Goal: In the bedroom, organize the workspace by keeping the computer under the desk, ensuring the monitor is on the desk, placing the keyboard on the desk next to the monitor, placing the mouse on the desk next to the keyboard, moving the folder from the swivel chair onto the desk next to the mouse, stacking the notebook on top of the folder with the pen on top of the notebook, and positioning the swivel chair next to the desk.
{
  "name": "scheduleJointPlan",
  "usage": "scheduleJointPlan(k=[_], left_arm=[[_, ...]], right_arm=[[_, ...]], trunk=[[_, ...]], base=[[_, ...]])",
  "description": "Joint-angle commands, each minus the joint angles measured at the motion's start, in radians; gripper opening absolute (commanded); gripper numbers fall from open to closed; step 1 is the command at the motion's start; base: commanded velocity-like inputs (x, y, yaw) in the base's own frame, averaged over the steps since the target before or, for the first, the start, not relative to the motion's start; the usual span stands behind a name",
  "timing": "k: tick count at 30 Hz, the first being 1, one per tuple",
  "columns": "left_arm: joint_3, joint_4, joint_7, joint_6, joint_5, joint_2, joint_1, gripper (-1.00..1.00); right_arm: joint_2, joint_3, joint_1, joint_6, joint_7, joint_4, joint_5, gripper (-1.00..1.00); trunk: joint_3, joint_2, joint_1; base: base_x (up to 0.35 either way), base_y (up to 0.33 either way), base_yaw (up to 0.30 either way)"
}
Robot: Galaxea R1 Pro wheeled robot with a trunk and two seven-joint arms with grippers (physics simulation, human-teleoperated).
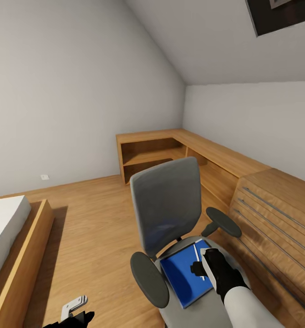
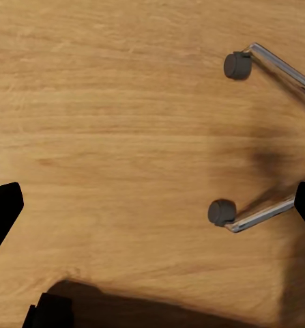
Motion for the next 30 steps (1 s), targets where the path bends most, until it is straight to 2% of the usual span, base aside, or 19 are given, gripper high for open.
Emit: scheduleJointPlan(k=[1, 4, 10, 30], left_arm=[[0.003, -0.001, -0.002, 0.008, 0.010, 0.000, 0.000, 1.00], [0.003, -0.001, -0.002, 0.008, 0.010, 0.000, 0.000, 1.00], [0.003, -0.001, -0.002, 0.008, 0.010, -0.001, -0.001, 1.00], [0.003, -0.001, -0.002, 0.008, 0.010, 0.000, 0.000, 1.00]], right_arm=[[0.002, -0.006, -0.001, 0.004, 0.004, -0.001, 0.010, 1.00], [0.002, -0.006, 0.000, 0.004, 0.004, -0.001, 0.010, 1.00], [0.002, -0.006, 0.000, 0.004, 0.004, -0.002, 0.010, 1.00], [0.002, -0.006, -0.001, 0.003, 0.005, -0.002, 0.010, 1.00]], trunk=[[-0.001, -0.001, 0.000], [-0.001, -0.001, 0.000], [-0.020, -0.043, 0.023], [-0.020, -0.043, 0.023]], base=[[0.000, 0.000, 0.000], [0.000, 0.000, 0.000], [0.000, 0.000, 0.000], [0.000, 0.000, 0.000]])
